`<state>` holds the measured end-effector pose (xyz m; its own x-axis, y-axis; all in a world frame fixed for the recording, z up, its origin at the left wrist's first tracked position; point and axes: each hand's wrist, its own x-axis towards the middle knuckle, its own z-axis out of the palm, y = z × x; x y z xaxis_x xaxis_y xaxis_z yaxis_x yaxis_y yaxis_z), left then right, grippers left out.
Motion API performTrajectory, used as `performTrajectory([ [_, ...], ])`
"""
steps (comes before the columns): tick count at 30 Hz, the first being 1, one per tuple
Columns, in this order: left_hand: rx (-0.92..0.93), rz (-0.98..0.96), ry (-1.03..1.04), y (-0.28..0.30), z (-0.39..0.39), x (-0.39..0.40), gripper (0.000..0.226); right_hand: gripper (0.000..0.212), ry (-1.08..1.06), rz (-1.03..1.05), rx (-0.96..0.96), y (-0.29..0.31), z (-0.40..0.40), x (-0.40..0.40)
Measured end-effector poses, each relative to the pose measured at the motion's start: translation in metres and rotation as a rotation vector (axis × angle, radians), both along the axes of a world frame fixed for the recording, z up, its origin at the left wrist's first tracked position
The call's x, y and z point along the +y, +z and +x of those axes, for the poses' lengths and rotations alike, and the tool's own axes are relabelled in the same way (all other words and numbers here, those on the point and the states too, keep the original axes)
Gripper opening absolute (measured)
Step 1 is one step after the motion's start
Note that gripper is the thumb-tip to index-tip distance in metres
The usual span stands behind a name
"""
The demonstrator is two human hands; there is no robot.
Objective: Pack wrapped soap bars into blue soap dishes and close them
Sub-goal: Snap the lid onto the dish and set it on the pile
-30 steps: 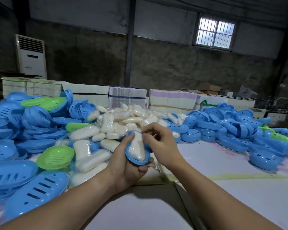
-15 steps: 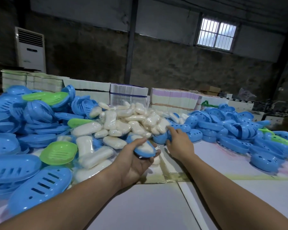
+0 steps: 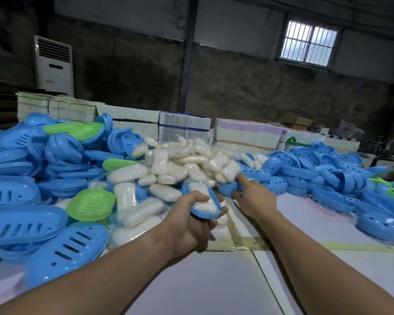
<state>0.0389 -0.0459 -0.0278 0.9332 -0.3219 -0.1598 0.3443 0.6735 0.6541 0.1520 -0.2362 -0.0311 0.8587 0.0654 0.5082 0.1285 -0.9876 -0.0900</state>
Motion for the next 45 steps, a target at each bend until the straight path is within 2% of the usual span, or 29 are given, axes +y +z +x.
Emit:
performTrajectory([
  [9, 0.000, -0.005, 0.007, 0.000, 0.002, 0.001, 0.024, 0.026, 0.180, 0.154, -0.048, 0.002, -0.010, -0.003],
  [14, -0.023, -0.010, 0.005, 0.000, 0.001, 0.001, 0.049, 0.026, 0.205, 0.310, -0.093, 0.007, -0.015, -0.003],
  [16, -0.027, -0.008, 0.007, -0.001, 0.001, 0.001, 0.049, 0.027, 0.208, 0.411, -0.092, 0.011, -0.017, -0.001],
  [20, -0.034, -0.014, 0.010, -0.001, 0.001, 0.001, 0.047, 0.029, 0.228, 0.748, -0.108, 0.023, -0.022, 0.003],
  [24, -0.034, -0.015, 0.006, -0.002, 0.002, 0.002, 0.042, 0.037, 0.212, 0.898, -0.121, 0.031, -0.027, 0.004],
  [27, -0.044, -0.020, 0.004, -0.001, 0.001, 0.002, 0.054, 0.051, 0.177, 0.997, -0.142, 0.037, -0.028, 0.003],
  [30, -0.055, -0.025, 0.004, 0.000, 0.001, 0.002, 0.054, 0.048, 0.210, 1.077, -0.111, 0.045, -0.032, 0.006],
  [32, -0.062, -0.030, 0.013, 0.001, 0.000, 0.002, 0.052, 0.048, 0.279, 1.241, -0.088, 0.055, -0.036, 0.008],
  [35, -0.057, -0.039, 0.043, 0.002, 0.002, 0.003, 0.038, 0.045, 0.424, 1.524, 0.039, 0.066, -0.040, 0.010],
  [38, -0.048, -0.046, 0.087, 0.002, 0.005, 0.005, 0.029, 0.046, 0.562, 1.667, 0.348, 0.065, -0.042, 0.014],
  [42, -0.071, -0.026, 0.110, 0.002, 0.008, 0.005, 0.047, 0.059, 0.565, 1.389, 0.730, 0.060, -0.047, 0.017],
  [45, -0.063, -0.031, 0.101, 0.001, 0.010, 0.005, 0.061, 0.071, 0.661, 1.201, 0.946, 0.063, -0.053, 0.015],
])
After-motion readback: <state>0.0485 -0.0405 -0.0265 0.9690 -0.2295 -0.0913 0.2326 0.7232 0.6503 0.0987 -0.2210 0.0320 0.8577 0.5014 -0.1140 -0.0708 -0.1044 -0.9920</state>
